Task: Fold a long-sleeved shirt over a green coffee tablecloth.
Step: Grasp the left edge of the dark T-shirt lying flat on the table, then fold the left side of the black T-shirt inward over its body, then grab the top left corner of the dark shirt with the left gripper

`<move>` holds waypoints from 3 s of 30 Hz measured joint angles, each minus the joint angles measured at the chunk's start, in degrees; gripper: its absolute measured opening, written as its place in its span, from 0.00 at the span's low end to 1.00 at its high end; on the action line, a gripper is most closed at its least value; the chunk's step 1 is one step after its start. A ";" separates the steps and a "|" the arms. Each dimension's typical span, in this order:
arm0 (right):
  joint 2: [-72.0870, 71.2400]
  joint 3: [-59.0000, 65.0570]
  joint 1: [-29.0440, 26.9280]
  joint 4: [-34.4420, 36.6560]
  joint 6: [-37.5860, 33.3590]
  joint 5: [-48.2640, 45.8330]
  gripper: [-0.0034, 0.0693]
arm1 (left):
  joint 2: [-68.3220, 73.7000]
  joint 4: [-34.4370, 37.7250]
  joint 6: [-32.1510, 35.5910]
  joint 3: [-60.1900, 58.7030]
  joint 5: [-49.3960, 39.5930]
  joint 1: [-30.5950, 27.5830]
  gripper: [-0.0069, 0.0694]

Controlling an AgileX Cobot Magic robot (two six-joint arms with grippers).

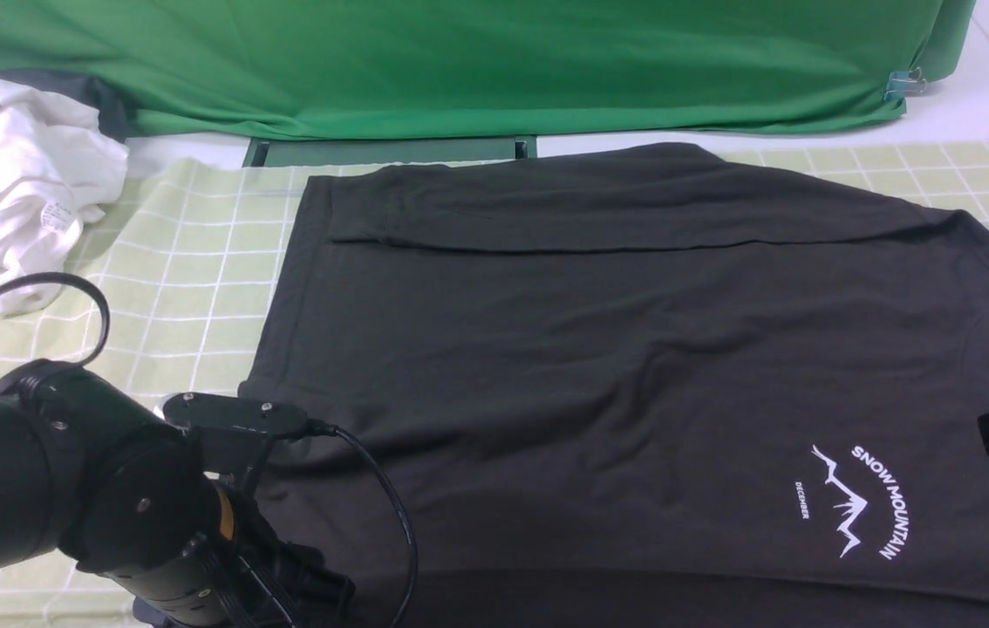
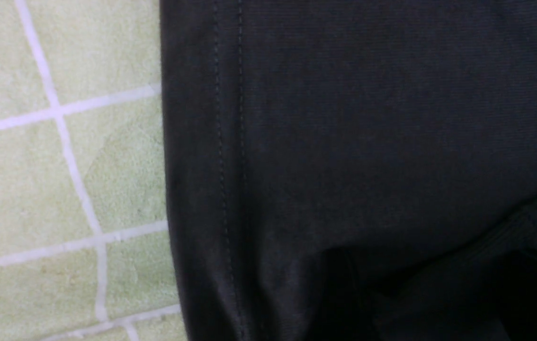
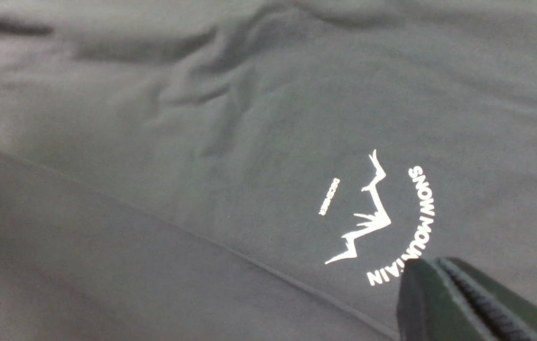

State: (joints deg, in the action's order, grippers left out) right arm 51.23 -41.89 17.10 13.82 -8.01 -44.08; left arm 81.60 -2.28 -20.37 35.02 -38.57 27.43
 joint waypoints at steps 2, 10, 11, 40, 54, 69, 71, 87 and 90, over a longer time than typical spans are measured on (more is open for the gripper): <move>0.00 0.00 0.00 0.00 0.00 0.11 0.08 | 0.00 0.00 0.00 0.00 0.06 0.00 0.59; 0.00 0.00 0.00 0.00 0.00 0.97 0.09 | 0.00 1.96 2.77 0.00 0.46 0.00 0.17; 0.00 0.00 0.00 0.00 0.00 0.97 0.10 | -0.05 2.28 3.07 0.00 0.46 0.00 0.15; 0.00 0.00 0.00 0.00 -1.34 1.67 0.14 | -3.91 -6.63 11.48 34.46 -11.81 -8.43 0.11; 0.00 0.00 0.00 0.00 -1.34 1.67 0.15 | 11.04 -7.30 15.66 41.38 -8.01 -14.45 0.11; 0.68 0.00 0.12 0.58 -5.00 -5.08 0.33 | 14.60 -13.93 15.79 41.68 -4.99 -14.62 0.49; 1.97 0.00 1.09 2.28 -7.01 -5.20 0.42 | 14.49 -13.43 15.13 41.67 -5.41 -14.62 0.55; 29.42 0.00 21.66 -0.86 -11.67 5.06 0.62 | -2.28 3.49 13.51 20.50 -15.38 -14.62 0.10; 32.43 0.00 21.72 -1.25 -11.85 7.13 0.62 | -4.82 6.05 13.29 14.80 -14.53 -14.62 0.09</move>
State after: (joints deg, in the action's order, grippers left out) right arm 83.66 -41.89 38.82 12.57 -19.86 -36.95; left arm 76.78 3.77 -7.07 49.82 -53.10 12.81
